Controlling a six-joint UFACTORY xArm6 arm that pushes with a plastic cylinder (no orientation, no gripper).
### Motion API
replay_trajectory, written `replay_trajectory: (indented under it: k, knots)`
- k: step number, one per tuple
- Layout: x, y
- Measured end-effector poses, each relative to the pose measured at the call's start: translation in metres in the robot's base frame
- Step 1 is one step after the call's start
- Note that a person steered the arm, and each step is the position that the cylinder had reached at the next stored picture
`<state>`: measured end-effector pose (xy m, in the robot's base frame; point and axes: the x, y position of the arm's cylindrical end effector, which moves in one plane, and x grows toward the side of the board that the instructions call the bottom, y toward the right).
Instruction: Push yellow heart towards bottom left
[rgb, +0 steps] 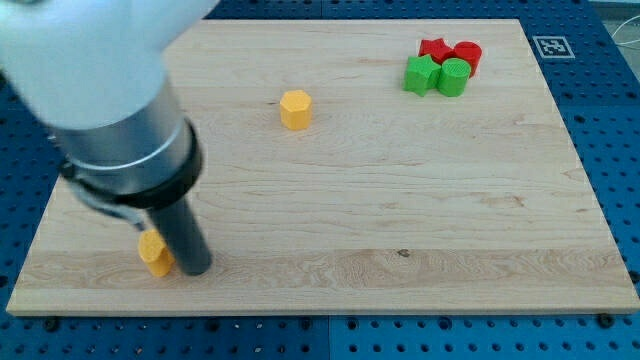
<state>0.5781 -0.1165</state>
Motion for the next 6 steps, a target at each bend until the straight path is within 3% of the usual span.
replay_trajectory:
  k: [1,6]
  knots:
    - [-0.017,0.007]
    - [-0.005,-0.088]
